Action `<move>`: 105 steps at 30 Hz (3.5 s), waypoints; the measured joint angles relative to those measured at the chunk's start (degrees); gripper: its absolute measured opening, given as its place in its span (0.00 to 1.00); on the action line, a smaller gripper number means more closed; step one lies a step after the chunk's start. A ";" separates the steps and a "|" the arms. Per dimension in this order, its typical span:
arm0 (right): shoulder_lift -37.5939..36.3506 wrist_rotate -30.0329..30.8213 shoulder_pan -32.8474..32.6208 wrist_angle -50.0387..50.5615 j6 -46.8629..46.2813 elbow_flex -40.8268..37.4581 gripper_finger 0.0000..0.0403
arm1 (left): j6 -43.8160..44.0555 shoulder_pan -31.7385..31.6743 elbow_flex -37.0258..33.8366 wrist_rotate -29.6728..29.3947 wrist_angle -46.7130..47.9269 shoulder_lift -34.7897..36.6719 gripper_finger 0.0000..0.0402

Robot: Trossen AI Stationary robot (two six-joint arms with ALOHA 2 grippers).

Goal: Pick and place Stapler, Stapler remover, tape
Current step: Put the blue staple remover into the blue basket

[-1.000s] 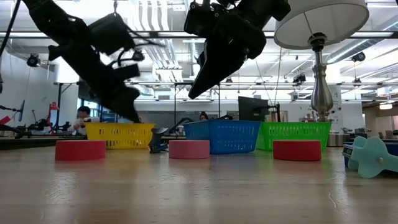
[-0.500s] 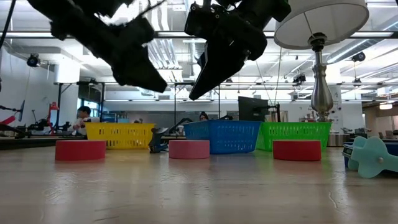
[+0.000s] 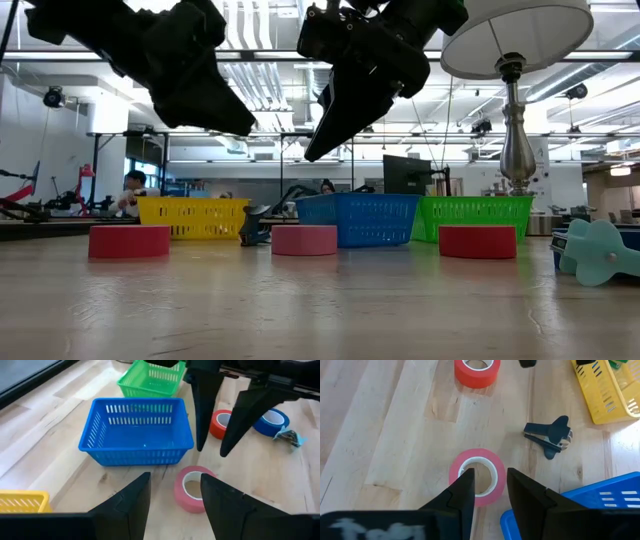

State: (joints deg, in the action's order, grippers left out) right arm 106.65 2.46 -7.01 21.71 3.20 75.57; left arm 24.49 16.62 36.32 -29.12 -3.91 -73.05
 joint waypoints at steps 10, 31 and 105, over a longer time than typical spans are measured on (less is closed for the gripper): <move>0.00 0.02 0.00 -0.09 -0.15 -0.05 0.28 | 12.61 0.07 0.23 -5.08 -1.62 -10.87 0.43; 0.00 0.04 0.02 -0.13 -0.17 -0.37 0.25 | 22.40 -1.41 3.45 -11.46 -1.50 -25.61 0.43; -7.00 0.70 -2.40 13.22 -1.75 -1.81 0.26 | -4.41 -7.15 14.80 -1.77 -0.08 -19.01 0.13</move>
State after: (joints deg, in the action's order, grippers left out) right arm 99.65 3.16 -9.41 34.93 1.45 73.76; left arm 20.08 9.47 51.11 -30.89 -4.00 -92.05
